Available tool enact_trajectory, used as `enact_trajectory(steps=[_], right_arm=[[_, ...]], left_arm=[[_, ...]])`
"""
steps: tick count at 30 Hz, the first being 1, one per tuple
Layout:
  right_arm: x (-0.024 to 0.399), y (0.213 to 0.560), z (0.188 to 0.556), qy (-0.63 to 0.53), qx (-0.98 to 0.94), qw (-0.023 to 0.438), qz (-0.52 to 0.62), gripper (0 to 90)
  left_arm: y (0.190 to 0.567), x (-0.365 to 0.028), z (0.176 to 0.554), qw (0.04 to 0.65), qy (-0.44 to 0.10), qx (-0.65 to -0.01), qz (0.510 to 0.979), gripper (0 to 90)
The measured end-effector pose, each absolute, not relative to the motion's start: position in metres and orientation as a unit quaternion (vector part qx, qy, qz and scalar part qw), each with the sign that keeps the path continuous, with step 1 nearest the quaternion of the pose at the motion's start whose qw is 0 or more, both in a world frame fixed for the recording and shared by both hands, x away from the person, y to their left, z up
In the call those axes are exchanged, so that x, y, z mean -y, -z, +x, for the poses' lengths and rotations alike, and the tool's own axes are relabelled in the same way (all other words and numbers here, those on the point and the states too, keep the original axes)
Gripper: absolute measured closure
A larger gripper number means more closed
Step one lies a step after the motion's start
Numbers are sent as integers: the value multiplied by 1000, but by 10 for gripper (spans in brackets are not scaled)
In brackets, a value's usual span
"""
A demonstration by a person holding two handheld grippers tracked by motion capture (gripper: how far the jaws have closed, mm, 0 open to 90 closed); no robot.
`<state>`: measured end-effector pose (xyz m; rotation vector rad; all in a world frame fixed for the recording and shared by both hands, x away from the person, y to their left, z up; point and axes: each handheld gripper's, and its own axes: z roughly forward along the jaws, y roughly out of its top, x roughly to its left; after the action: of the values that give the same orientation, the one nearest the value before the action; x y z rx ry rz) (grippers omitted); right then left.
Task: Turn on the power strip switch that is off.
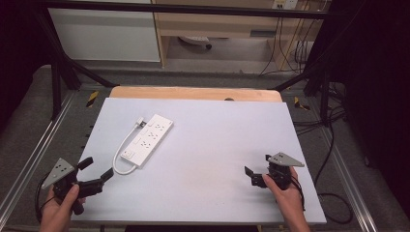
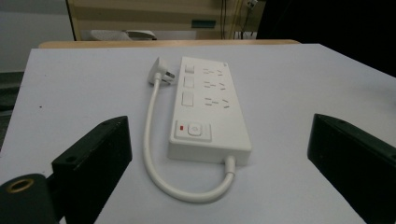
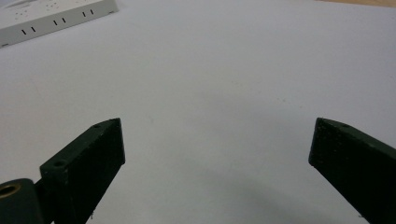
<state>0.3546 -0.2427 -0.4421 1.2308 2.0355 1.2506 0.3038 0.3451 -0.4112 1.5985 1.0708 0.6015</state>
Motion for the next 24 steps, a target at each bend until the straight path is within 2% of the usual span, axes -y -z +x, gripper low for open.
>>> enact_trajectory(steps=[24], right_arm=[[239,439,355,-468,-734,216,443,28]], left_arm=[[383,-330,345,529,-246,-438,683,61]])
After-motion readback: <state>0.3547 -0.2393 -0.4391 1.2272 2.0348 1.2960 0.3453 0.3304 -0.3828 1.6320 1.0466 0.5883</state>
